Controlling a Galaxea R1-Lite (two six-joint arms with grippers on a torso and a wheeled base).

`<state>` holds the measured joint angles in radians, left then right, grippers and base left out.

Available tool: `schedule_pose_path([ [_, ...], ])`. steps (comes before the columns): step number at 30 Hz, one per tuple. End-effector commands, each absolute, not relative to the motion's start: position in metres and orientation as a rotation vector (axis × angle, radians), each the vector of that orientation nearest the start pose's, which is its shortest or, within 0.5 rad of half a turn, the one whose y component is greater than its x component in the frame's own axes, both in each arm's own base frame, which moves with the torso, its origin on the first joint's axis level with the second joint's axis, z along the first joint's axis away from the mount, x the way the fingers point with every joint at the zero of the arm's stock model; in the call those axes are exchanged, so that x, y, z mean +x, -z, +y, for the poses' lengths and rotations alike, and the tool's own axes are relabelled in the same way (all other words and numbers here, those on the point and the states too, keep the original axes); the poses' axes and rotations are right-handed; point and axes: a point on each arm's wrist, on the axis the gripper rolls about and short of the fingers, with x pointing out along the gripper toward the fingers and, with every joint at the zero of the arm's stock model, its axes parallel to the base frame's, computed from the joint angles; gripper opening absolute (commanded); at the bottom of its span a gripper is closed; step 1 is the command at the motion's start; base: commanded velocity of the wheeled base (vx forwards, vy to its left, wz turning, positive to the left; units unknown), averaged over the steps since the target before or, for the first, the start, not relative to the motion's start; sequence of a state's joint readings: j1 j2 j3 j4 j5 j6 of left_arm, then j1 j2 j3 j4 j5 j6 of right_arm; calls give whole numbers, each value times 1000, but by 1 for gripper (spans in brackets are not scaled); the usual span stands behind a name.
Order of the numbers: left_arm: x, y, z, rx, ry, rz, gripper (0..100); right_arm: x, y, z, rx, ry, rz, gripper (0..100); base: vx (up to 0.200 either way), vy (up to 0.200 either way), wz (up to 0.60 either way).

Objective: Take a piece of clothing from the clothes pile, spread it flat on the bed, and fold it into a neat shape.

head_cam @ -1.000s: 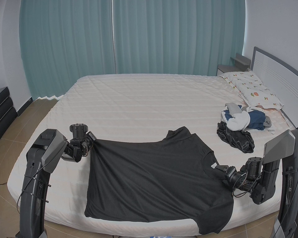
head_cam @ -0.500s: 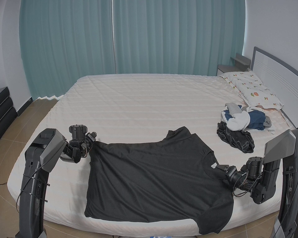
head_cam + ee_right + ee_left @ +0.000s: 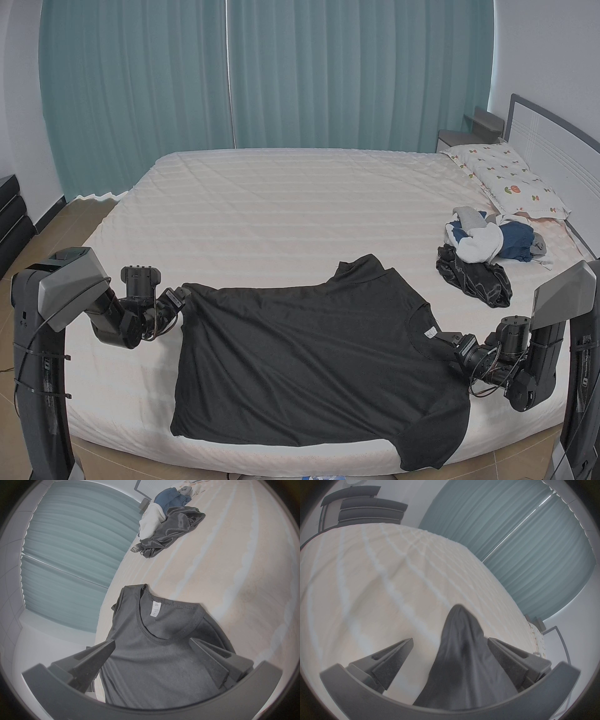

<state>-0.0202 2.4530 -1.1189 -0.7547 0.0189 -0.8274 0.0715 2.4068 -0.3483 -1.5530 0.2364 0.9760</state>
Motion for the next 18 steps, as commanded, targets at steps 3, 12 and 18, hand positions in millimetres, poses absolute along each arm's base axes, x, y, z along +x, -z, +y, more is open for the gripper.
schedule_pose_path([
  [3,312,1,-10,-839,-215,605,100,295,36,27,987,-38,604,100,0,0,0],
  [12,258,13,-12,-911,-201,583,100,295,37,27,987,-37,605,100,0,0,0],
  [18,252,16,-15,-909,-196,603,100,292,36,27,987,-32,612,100,0,0,0],
])
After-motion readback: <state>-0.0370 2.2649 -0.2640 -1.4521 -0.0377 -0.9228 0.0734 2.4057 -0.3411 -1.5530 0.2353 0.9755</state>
